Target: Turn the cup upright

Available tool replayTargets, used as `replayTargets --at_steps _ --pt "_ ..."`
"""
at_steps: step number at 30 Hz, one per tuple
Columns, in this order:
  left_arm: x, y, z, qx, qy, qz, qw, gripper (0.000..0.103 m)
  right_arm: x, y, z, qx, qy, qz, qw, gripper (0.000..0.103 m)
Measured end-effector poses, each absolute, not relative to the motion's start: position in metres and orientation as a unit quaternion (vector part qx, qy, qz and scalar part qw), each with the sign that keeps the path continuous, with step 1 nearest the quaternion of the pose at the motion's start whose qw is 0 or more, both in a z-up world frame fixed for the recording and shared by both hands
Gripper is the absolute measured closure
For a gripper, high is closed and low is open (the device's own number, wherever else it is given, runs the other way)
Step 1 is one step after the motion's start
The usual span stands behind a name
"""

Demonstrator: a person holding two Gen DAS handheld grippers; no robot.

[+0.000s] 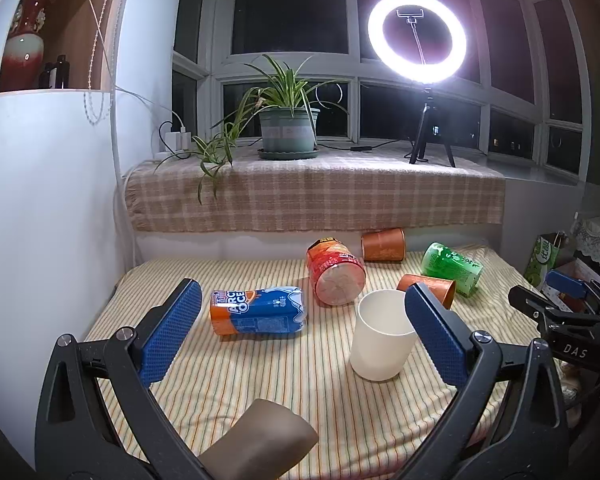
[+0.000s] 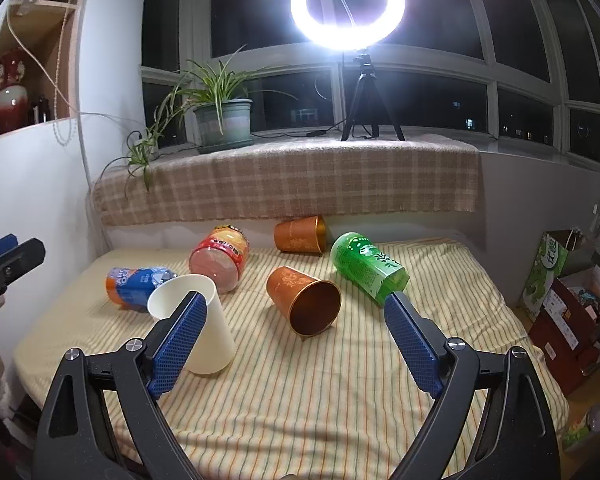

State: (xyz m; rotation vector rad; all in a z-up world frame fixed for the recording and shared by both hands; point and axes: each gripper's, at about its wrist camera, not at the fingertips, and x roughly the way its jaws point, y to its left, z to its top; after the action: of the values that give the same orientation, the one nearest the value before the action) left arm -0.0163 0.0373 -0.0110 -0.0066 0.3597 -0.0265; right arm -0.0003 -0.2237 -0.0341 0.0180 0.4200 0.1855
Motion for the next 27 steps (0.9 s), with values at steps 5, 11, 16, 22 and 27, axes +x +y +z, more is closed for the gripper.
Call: replayTargets --at_steps 5,11,16,22,27 --pt "-0.0162 0.0373 -0.0109 -0.004 0.179 -0.013 0.984 0.000 0.0008 -0.2241 -0.0345 0.009 0.210 0.088 0.974 0.013" --pt "-0.0161 0.0372 -0.0107 -0.005 0.179 -0.011 0.984 0.000 0.0025 -0.2259 -0.0352 0.015 0.213 0.083 0.974 0.012" --pt "-0.0164 0.0375 -0.0106 -0.004 0.179 -0.012 0.984 0.000 0.0022 -0.2271 -0.0365 0.019 0.216 0.080 0.973 0.012" --pt "-0.0159 0.0379 -0.0105 -0.005 0.181 -0.013 0.983 0.000 0.0022 -0.2273 -0.0369 0.019 0.217 0.078 0.973 0.013" --pt "-0.0154 0.0382 -0.0114 -0.006 0.180 -0.010 0.984 0.000 0.0026 -0.2259 -0.0374 0.020 0.220 0.078 0.972 0.013"
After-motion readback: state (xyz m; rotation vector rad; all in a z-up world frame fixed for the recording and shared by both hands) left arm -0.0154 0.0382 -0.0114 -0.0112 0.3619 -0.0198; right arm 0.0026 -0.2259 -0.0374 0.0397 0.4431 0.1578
